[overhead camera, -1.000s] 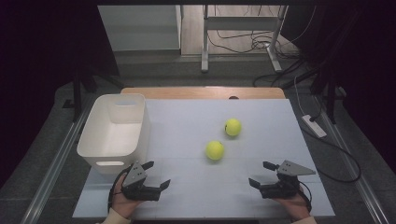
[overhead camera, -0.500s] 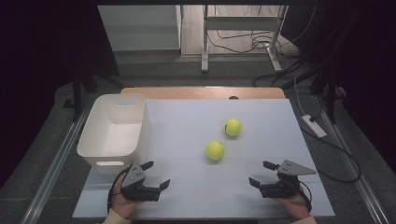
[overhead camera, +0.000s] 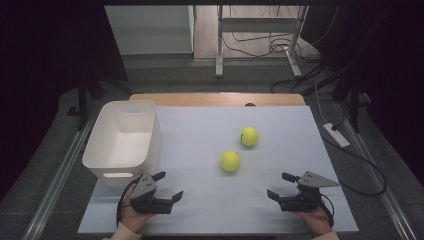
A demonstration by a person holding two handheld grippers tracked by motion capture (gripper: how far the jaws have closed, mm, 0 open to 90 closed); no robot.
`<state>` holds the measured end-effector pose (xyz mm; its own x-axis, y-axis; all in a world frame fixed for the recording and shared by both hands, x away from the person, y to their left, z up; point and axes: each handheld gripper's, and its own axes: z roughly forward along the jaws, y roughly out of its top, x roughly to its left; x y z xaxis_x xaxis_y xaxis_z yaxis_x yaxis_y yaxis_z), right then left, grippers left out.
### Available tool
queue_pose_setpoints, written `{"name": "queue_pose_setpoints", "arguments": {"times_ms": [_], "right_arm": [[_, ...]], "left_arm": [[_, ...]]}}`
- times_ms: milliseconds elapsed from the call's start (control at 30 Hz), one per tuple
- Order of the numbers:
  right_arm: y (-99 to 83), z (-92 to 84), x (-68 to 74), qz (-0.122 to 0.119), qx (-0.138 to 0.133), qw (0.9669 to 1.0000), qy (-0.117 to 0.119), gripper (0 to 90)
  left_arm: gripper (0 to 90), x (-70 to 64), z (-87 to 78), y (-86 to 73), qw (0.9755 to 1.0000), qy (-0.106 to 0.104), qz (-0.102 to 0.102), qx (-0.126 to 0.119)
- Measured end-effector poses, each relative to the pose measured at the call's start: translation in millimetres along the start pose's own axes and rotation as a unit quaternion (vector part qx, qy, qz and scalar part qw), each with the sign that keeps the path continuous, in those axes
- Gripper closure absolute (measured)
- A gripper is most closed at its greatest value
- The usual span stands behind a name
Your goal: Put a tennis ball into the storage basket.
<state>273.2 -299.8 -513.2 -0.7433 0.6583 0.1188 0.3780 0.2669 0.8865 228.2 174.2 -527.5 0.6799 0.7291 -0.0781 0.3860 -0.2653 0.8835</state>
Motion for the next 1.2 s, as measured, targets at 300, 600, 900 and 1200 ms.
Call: {"name": "queue_pose_setpoints", "arguments": {"times_ms": [300,600,900,1200], "right_arm": [[-1.1,-0.1,-0.2,0.003,0.000,1.0000,0.006,10.3],[-3.1,-1.6,0.5,0.017,-0.002,0.9998,0.002,10.4],[-1.8,0.0,1.8,0.020,-0.005,0.9998,-0.002,10.4],[-0.8,3.1,3.2,0.018,-0.002,0.9998,-0.009,10.4]], "left_arm": [[8.8,0.4,2.0,4.5,1.0000,0.000,-0.008,-0.002],[8.8,1.5,-1.0,13.7,0.9999,-0.015,-0.004,-0.005],[8.9,-4.4,-3.3,22.8,0.9999,-0.009,-0.006,0.012],[8.2,-4.3,-2.4,29.1,0.9995,-0.007,-0.016,0.025]]}}
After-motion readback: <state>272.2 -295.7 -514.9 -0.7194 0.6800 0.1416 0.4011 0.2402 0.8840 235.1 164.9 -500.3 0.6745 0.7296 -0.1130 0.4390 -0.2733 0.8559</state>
